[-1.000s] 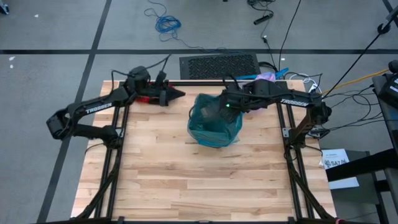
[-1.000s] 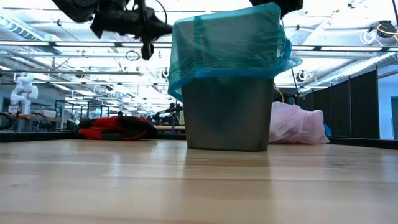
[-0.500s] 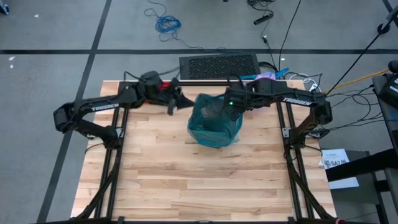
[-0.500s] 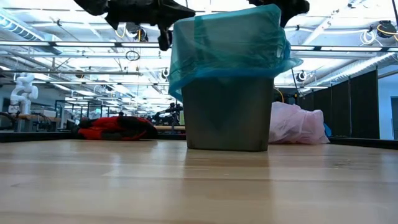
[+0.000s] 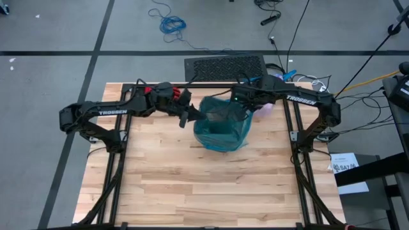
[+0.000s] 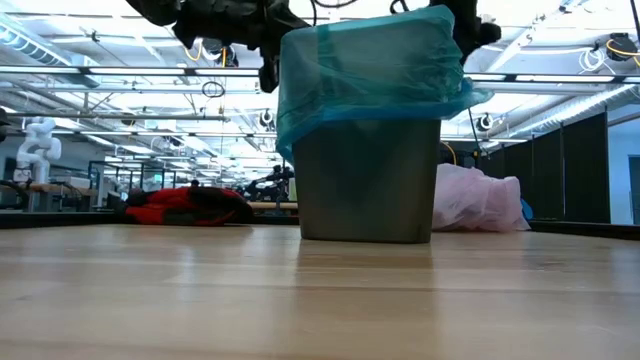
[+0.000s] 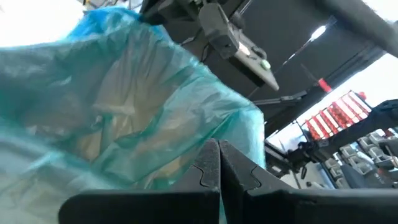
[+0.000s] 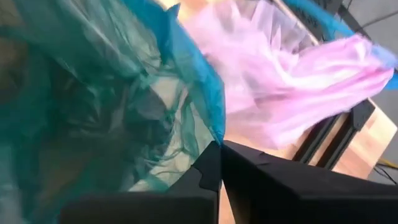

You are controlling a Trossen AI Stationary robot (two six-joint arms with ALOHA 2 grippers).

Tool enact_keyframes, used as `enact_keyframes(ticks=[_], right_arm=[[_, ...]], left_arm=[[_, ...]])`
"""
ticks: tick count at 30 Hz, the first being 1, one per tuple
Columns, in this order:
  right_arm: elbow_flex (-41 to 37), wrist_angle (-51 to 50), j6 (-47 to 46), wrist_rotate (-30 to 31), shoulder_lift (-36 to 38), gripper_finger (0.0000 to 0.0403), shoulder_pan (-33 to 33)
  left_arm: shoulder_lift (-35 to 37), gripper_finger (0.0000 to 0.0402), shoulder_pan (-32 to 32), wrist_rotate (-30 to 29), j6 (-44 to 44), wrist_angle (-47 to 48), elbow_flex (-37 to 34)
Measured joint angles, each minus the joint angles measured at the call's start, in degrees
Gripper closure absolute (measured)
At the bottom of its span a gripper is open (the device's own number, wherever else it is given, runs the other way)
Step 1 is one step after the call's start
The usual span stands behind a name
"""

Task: Place trash/remove bag and relplace
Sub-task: Insert the new blue trash bag into the trash bin

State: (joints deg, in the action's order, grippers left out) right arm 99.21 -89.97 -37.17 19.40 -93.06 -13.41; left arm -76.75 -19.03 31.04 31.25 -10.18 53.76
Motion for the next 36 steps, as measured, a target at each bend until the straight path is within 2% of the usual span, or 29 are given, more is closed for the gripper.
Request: enact_keyframes(ticks=[11, 17, 24, 31, 36], right_arm=[[-5.9, 0.7, -6.1, -0.7, 0.0, 0.0402, 0.0], [-8.1, 5.6, -7.1, -1.9, 0.0, 0.0403, 0.4], [-9.5, 8.9, -7.3, -5.3, 0.0, 0.0403, 0.8], [-9.5, 6.5, -10.9, -13.8, 0.3, 0.0403, 0.8], [-9.5, 5.3, -11.9, -12.4, 0.7, 0.0384, 0.8]], left_arm=[[0.0, 0.0402, 0.0, -1.9, -0.7, 3.9, 0.0], [0.0, 0.0402, 0.0, -3.1, -1.3, 4.5, 0.0], [0.1, 0.0402, 0.0, -4.2, -3.2, 7.5, 0.1], [0.1, 0.0401, 0.0, -4.3, -3.4, 7.8, 0.1], [0.1, 0.0401, 0.0, -4.3, -3.5, 7.9, 0.1]])
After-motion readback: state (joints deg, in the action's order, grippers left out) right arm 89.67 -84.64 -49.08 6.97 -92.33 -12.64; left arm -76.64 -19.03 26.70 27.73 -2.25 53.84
